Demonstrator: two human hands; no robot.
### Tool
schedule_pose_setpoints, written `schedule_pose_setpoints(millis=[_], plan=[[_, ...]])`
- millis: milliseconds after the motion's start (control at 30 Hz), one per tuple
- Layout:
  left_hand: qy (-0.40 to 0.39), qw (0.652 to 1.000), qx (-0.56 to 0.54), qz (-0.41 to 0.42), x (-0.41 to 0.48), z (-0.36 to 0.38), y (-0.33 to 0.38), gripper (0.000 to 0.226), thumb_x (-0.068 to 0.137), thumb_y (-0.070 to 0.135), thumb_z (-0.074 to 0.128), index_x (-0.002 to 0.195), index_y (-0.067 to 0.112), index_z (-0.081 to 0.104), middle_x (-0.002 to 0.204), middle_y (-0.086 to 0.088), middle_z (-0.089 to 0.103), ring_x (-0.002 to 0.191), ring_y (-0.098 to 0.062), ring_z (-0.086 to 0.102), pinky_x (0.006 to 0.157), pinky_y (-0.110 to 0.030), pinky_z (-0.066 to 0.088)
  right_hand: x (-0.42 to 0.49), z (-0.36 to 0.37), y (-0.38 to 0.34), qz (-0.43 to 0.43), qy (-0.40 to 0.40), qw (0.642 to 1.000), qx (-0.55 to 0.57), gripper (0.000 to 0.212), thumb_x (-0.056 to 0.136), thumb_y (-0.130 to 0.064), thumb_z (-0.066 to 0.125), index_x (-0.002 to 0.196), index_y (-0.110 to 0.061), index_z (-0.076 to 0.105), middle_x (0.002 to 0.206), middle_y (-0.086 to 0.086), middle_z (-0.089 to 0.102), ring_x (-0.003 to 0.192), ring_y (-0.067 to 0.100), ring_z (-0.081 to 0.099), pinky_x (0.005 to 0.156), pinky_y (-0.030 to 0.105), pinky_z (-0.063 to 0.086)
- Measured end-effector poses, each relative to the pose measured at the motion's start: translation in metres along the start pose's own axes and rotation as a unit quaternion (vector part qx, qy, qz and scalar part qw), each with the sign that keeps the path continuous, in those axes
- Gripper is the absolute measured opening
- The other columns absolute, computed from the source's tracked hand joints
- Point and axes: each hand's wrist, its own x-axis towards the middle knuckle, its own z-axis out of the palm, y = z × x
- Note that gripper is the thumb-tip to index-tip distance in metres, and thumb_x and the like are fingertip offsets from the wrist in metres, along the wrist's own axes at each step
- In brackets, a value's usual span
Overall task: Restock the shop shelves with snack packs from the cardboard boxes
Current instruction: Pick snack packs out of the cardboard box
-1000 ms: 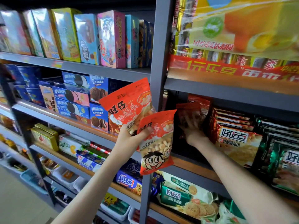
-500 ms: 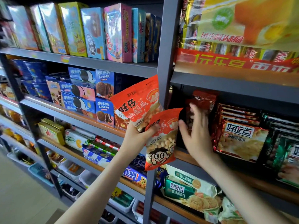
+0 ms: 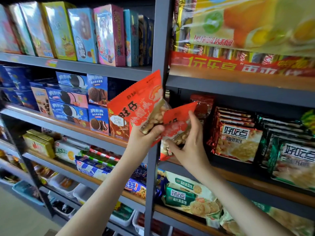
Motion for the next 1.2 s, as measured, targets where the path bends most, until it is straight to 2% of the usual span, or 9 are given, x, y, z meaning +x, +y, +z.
schedule_pose_setpoints(millis=[133, 367, 533, 633, 800, 933, 1000, 1067, 1200], plan=[[0.092, 0.996, -0.021, -0.004, 0.000, -0.010, 0.000, 0.018, 0.083, 0.027, 0.068, 0.099, 0.034, 0.063, 0.092, 0.022, 0.072, 0.094, 0.002, 0.067, 0.079, -0.014, 0.051, 0.014, -0.006, 0.042, 0.042, 0.040, 0.993, -0.106, 0.090, 0.079, -0.020, 0.078, 0.143, -0.023, 0.014, 0.147, 0.023, 0.025, 0.136, 0.035, 0.028, 0.111, 0.038, 0.026], [0.112, 0.994, -0.008, -0.015, -0.004, -0.014, -0.004, 0.032, 0.078, 0.029, 0.063, 0.110, 0.029, 0.060, 0.101, 0.019, 0.072, 0.102, -0.003, 0.066, 0.082, -0.015, 0.051, 0.046, 0.007, 0.099, 0.236, -0.118, 0.916, -0.302, 0.085, 0.092, -0.034, 0.058, 0.152, -0.027, -0.002, 0.157, 0.012, -0.006, 0.131, 0.035, 0.025, 0.090, 0.046, 0.050], [0.132, 0.990, -0.014, -0.054, -0.012, -0.020, -0.009, 0.028, 0.078, 0.029, 0.064, 0.105, 0.027, 0.062, 0.094, 0.017, 0.073, 0.094, -0.005, 0.068, 0.072, -0.014, 0.052, 0.063, 0.011, 0.094, 0.268, -0.259, 0.864, -0.338, 0.089, 0.092, -0.044, 0.057, 0.151, -0.035, -0.009, 0.150, 0.000, -0.040, 0.145, 0.034, -0.013, 0.110, 0.062, 0.019], [0.126, 0.990, -0.006, -0.057, -0.015, -0.022, -0.008, 0.020, 0.086, 0.020, 0.060, 0.104, 0.028, 0.062, 0.091, 0.020, 0.073, 0.091, -0.001, 0.068, 0.070, -0.010, 0.050, 0.058, 0.007, 0.094, 0.197, -0.336, 0.847, -0.362, 0.099, 0.088, -0.039, 0.062, 0.149, -0.039, -0.016, 0.142, -0.003, -0.051, 0.137, 0.029, -0.038, 0.112, 0.063, -0.007], [0.119, 0.991, -0.005, -0.055, -0.013, -0.021, -0.006, 0.029, 0.078, 0.028, 0.060, 0.107, 0.030, 0.061, 0.096, 0.020, 0.073, 0.094, -0.001, 0.067, 0.071, -0.011, 0.050, 0.057, -0.003, 0.098, 0.163, -0.530, 0.779, -0.292, 0.069, 0.092, -0.035, 0.055, 0.148, -0.050, 0.017, 0.151, -0.007, -0.038, 0.140, 0.024, -0.034, 0.112, 0.062, -0.011], [0.118, 0.992, 0.005, -0.051, -0.013, -0.020, -0.010, 0.035, 0.077, 0.029, 0.061, 0.112, 0.026, 0.060, 0.097, 0.019, 0.072, 0.096, 0.000, 0.066, 0.072, -0.009, 0.050, 0.074, -0.020, 0.089, 0.274, -0.580, 0.754, -0.141, 0.086, 0.086, -0.012, 0.060, 0.147, -0.053, 0.015, 0.153, -0.007, -0.033, 0.146, 0.023, -0.018, 0.117, 0.048, 0.010], [0.119, 0.992, 0.006, -0.046, -0.013, -0.021, -0.011, 0.042, 0.077, 0.029, 0.061, 0.118, 0.021, 0.059, 0.100, 0.014, 0.072, 0.097, 0.001, 0.066, 0.073, -0.009, 0.049, 0.076, -0.026, 0.090, 0.274, -0.600, 0.734, -0.162, 0.092, 0.085, -0.009, 0.063, 0.147, -0.053, 0.011, 0.153, -0.008, -0.034, 0.145, 0.023, -0.019, 0.119, 0.045, 0.010], [0.117, 0.992, 0.004, -0.047, -0.013, -0.021, -0.011, 0.043, 0.077, 0.029, 0.061, 0.119, 0.021, 0.058, 0.104, 0.012, 0.070, 0.098, 0.001, 0.066, 0.073, -0.009, 0.049, 0.070, -0.023, 0.100, 0.233, -0.580, 0.744, -0.235, 0.089, 0.086, -0.020, 0.066, 0.148, -0.052, 0.011, 0.152, -0.008, -0.035, 0.143, 0.023, -0.027, 0.118, 0.053, 0.001], [0.113, 0.992, 0.003, -0.054, -0.010, -0.019, -0.013, 0.028, 0.076, 0.028, 0.061, 0.104, 0.030, 0.060, 0.092, 0.021, 0.072, 0.092, 0.003, 0.066, 0.072, -0.010, 0.050, 0.056, -0.004, 0.122, 0.171, -0.466, 0.823, -0.275, 0.076, 0.090, -0.026, 0.064, 0.150, -0.040, 0.020, 0.154, -0.007, -0.032, 0.138, 0.020, -0.036, 0.114, 0.061, -0.007]])
